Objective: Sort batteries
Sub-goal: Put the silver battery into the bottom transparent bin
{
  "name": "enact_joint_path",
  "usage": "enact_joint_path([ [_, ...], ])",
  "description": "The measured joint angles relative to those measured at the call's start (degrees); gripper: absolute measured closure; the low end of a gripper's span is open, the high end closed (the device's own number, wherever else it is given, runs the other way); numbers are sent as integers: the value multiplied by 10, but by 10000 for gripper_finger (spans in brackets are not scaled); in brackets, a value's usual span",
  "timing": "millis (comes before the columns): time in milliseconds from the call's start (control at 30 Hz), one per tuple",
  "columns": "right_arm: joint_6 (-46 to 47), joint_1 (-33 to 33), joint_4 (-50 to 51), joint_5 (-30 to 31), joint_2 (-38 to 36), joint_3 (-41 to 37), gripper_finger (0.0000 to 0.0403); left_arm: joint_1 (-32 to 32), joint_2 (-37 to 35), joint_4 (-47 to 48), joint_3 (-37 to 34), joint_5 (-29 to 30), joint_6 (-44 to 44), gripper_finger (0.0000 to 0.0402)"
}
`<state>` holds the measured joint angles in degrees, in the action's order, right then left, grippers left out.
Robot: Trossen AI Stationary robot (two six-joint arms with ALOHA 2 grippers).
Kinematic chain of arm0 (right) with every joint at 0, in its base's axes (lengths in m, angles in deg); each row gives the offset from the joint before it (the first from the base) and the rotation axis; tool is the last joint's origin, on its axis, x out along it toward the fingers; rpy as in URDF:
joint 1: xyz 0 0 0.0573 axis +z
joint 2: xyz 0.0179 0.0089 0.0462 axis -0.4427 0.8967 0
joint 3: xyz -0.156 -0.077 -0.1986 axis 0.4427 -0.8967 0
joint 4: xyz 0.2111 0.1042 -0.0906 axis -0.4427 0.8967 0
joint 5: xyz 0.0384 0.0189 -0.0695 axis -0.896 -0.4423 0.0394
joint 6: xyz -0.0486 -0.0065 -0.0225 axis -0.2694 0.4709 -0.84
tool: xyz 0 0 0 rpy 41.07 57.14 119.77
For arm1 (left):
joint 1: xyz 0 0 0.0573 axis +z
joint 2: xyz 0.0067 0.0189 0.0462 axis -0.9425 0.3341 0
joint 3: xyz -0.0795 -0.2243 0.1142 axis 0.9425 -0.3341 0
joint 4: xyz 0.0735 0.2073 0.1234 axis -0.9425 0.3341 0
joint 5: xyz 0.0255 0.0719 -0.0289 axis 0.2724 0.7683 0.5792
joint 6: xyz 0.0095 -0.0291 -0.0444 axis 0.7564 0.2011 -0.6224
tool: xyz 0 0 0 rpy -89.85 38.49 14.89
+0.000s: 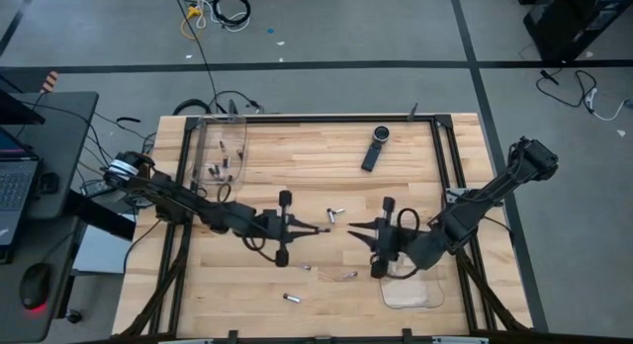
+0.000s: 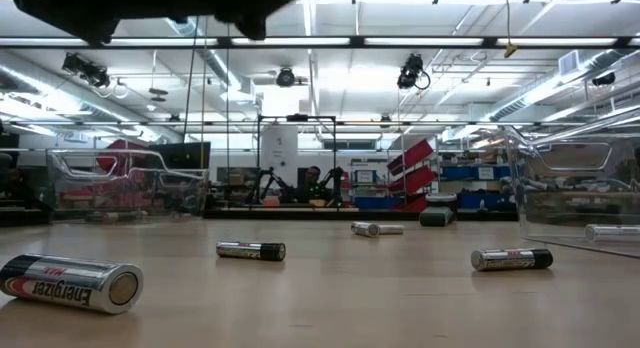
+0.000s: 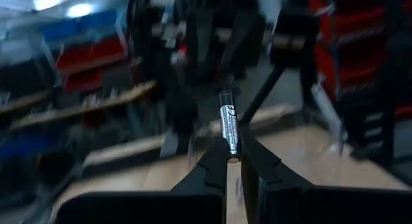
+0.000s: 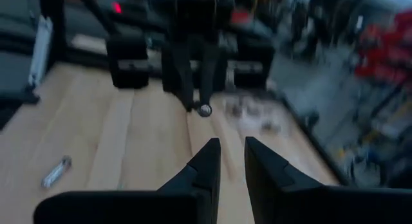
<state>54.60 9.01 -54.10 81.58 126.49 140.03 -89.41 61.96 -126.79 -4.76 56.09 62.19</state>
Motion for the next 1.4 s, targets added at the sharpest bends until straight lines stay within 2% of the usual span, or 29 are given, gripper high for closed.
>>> enact_joint_path([
  [167, -154, -3, -232, -18, 0, -69, 339, 2, 0, -59, 0, -31, 21, 390],
  [267, -226, -10, -374, -57, 0, -114, 332, 2, 0, -79, 0, -31, 33, 390],
  [333, -252, -20, -451, -98, 0, -141, 324, 6, 0, -96, 0, -32, 35, 390],
  [433, -262, -39, -514, -147, 0, -166, 310, 14, 0, -107, 0, -32, 34, 390],
  [533, -271, -55, -550, -177, 0, -176, 294, 24, 0, -118, 2, -31, 34, 390],
  [667, -287, -73, -562, -185, 0, -177, 272, 29, 2, -117, 20, -34, 32, 390],
  [933, -288, -97, -578, -231, 0, -176, 240, 38, 40, -113, 69, -51, 33, 390],
  [1400, -290, -97, -586, -234, 0, -176, 236, 51, 116, -112, 155, -92, 32, 390],
])
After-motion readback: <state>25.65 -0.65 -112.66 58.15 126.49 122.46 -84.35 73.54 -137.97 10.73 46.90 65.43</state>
